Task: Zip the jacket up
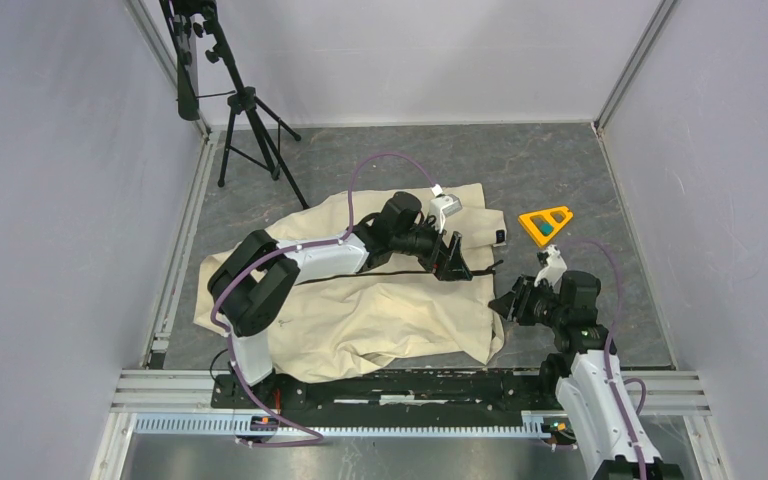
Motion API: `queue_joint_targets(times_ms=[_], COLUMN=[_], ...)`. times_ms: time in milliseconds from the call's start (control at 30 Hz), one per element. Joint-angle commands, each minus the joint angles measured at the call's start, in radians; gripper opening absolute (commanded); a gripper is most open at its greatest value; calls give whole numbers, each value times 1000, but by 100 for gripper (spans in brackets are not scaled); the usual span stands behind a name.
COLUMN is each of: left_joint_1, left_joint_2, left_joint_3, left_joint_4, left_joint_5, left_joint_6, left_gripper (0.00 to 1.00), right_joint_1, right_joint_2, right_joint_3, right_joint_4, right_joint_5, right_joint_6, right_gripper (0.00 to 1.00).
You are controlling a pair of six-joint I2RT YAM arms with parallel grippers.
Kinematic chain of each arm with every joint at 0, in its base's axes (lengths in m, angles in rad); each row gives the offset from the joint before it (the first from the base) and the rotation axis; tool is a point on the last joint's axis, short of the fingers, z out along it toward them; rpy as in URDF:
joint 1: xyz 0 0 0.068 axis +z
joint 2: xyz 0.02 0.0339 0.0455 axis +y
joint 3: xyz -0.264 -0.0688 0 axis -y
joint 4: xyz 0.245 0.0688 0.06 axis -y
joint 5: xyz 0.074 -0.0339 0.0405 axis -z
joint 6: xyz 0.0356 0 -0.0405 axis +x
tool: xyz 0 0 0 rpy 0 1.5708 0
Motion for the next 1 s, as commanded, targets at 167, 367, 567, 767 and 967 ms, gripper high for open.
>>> queue_joint_targets(times_ms=[167, 367, 567, 767, 967], left_joint_1=[2, 2, 2, 1, -1], left_joint_2=[-5, -5, 1, 2, 13], left_joint_3=[17, 16, 19, 19, 28], left_joint_4=[35, 35, 35, 32, 32], left_joint_5=[-10, -5, -4, -7, 1], left_joint_6=[56, 56, 53, 54, 47], left_gripper=[95, 95, 95, 95, 94], right_joint_1=[1, 1, 15, 48, 48], right_joint_2=[-42, -55, -44, -44, -56], right_joint_3=[30, 95, 152, 126, 64], right_joint_4=[-116, -224, -302, -292, -221], right_joint_5=[-106, -27, -1, -67, -74], right_joint_6=[12, -50, -101, -87, -45], right_gripper=[37, 49, 53, 42, 42])
